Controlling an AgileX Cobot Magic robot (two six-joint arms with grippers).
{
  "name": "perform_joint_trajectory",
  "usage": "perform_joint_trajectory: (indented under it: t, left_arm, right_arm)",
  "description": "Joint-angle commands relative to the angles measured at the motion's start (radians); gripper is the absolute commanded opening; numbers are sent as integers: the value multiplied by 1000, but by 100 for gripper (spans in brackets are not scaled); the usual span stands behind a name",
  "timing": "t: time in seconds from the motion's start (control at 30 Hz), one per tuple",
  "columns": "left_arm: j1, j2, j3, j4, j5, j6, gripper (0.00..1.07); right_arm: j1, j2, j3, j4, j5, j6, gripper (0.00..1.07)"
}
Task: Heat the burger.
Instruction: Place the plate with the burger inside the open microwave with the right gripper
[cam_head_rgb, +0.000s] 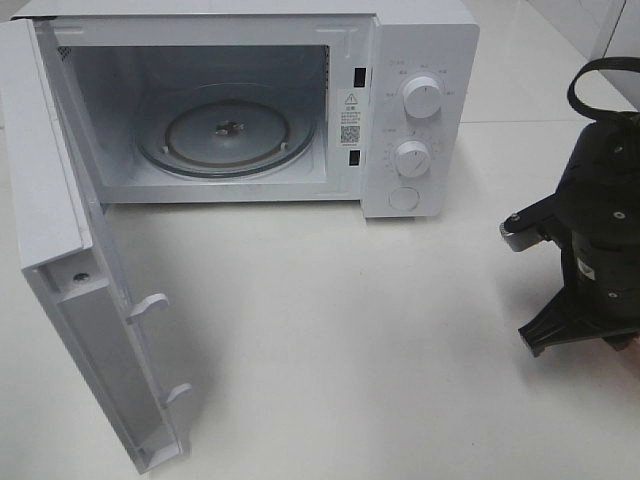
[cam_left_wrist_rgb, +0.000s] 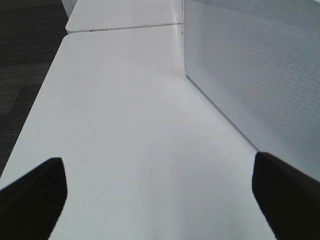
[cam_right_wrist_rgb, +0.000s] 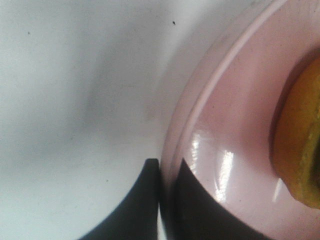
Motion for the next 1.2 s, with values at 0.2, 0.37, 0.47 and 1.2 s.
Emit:
perform_joint_trajectory:
  t: [0.2,0.37,0.47,1.2]
  left_arm:
    - [1,-18,3,1,-9,-4,93]
    - [1,-18,3,1,-9,-4,93]
    - [1,-18,3,1,-9,-4,93]
    - [1,-18,3,1,-9,-4,93]
  right_arm:
    - [89,-80,57,-47,73,21,0]
    - [151,-129,90,-46,92,25,0]
    - [199,-167,115,-46,123,40,0]
    - [490,-301,159,-22,209,40,0]
